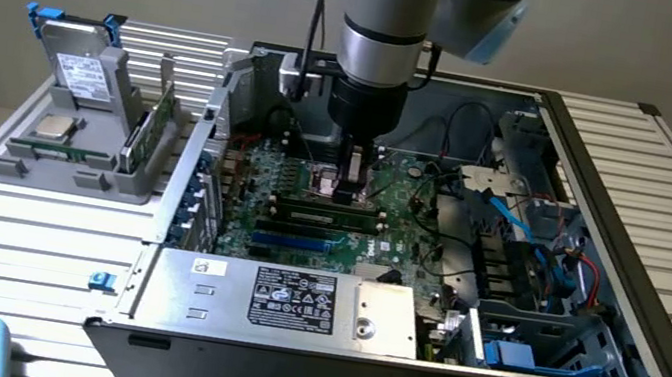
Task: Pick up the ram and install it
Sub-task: 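Press down the ram until it locks into place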
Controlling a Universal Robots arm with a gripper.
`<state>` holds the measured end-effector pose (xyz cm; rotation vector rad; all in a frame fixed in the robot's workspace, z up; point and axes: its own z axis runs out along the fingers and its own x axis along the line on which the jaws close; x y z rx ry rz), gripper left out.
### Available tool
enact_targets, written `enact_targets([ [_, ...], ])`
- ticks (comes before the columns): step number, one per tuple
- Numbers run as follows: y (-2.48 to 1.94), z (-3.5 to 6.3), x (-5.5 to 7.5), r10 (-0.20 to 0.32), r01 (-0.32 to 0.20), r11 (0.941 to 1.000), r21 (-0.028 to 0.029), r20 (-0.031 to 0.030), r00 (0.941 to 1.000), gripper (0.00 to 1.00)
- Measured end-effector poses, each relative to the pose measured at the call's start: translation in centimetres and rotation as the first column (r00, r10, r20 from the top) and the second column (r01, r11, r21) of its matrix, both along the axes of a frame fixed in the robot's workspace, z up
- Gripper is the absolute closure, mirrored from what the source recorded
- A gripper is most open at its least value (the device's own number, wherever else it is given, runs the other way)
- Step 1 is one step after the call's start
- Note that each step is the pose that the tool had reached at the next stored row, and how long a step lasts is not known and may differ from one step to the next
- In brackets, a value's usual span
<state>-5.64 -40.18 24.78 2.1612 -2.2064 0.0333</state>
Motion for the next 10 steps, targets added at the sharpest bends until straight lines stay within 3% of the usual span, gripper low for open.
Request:
enact_targets([
  [4,0.01,-0.01,0.0,-0.011,0.011,0.9999,0.0006,0.0,0.9999,0.89],
  [10,0.0,0.0,0.0,-0.079,0.079,0.9969,0.0022,-0.0001,0.9969,0.89],
])
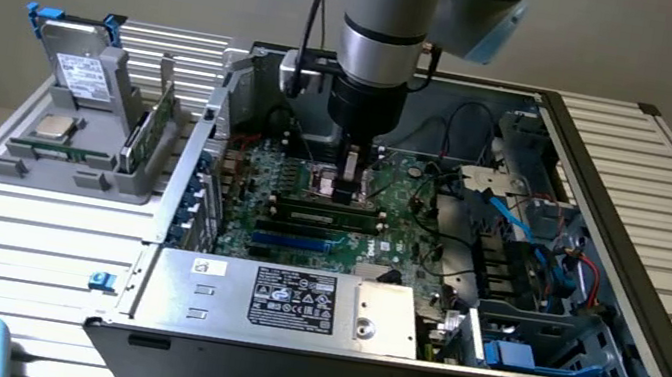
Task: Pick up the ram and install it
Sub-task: 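Press down the ram until it locks into place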
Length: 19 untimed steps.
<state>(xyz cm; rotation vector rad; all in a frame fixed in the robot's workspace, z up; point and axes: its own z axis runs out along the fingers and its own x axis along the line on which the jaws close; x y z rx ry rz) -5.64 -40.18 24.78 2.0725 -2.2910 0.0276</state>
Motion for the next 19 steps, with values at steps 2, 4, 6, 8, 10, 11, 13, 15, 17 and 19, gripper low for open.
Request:
enact_targets([
  [2,0.0,0.0,0.0,-0.027,0.027,0.9996,0.0,0.0,0.9996,0.89],
  [4,0.0,0.0,0.0,-0.056,0.056,0.9984,0.0,0.0,0.9984,0.89],
  [6,0.0,0.0,0.0,-0.084,0.084,0.9964,0.0,0.0,0.9964,0.89],
  [8,0.0,0.0,0.0,-0.113,0.113,0.9936,0.0001,0.0001,0.9936,0.89],
  [10,0.0,0.0,0.0,-0.143,0.143,0.9897,0.0,0.0,0.9897,0.89],
  [11,0.0,0.0,0.0,-0.156,0.156,0.9878,0.0,0.0,0.9878,0.89],
  [13,0.0,0.0,0.0,-0.179,0.179,0.9838,-0.0002,0.0005,0.9838,0.89],
  [15,0.0,0.0,0.0,-0.201,0.201,0.9796,-0.0004,0.0017,0.9796,0.89],
  [17,0.0,0.0,0.01,-0.222,0.222,0.9751,-0.0001,0.0036,0.9751,0.89],
  [19,0.0,0.0,0.01,-0.242,0.242,0.9702,0.0004,0.0055,0.9702,0.89],
])
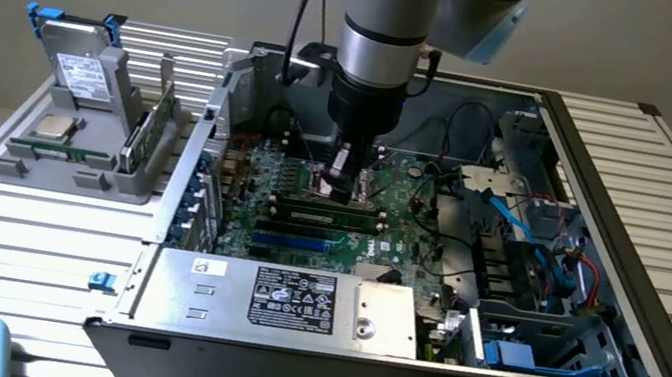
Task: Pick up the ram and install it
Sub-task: 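Press down the ram until it locks into place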
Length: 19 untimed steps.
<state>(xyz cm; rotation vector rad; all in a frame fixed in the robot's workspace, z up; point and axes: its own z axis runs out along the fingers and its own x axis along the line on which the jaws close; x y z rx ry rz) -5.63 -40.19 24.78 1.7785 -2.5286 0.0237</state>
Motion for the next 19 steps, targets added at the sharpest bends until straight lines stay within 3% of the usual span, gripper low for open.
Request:
enact_targets([
  [10,0.0,0.0,0.0,-0.109,0.109,0.994,0.0003,0.0095,0.994,0.89],
  [19,0.0,0.0,-0.01,-0.211,0.211,0.9774,0.0012,0.0147,0.9773,0.89],
])
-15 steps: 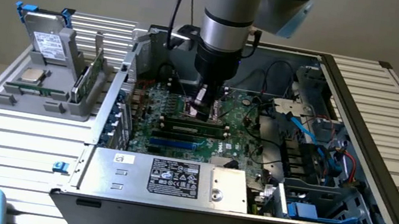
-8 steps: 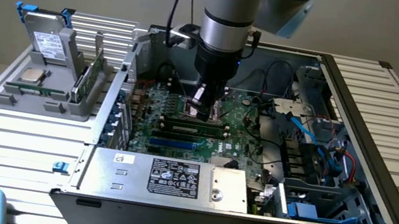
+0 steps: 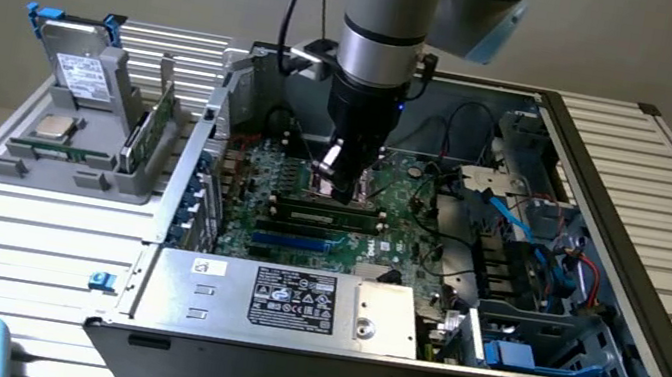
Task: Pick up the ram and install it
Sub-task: 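Press down the ram until it locks into place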
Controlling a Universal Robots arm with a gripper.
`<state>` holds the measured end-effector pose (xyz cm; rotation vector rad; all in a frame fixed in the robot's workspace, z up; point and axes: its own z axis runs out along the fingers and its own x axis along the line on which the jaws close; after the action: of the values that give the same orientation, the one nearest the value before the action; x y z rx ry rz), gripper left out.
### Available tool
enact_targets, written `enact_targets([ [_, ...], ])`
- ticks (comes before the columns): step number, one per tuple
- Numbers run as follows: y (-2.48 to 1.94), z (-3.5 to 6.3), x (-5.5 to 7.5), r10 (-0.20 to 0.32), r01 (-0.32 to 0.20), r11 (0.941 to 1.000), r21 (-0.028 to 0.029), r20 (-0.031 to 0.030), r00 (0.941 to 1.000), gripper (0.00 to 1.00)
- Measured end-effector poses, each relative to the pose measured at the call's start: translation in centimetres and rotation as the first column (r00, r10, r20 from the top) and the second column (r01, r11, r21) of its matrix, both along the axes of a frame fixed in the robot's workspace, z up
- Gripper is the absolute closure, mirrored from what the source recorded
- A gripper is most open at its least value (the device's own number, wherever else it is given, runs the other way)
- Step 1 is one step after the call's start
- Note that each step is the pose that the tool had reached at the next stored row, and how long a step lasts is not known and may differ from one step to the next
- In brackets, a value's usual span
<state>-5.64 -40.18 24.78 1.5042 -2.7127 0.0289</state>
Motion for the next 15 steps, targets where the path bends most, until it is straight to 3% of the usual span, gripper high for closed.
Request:
enact_targets([
  [9,0.0,0.0,0.01,-0.104,0.104,0.9946,0.0002,0.0067,0.9946,0.89],
  [15,0.0,0.0,0.01,-0.153,0.153,0.9882,0.0023,0.0275,0.9878,0.89],
])
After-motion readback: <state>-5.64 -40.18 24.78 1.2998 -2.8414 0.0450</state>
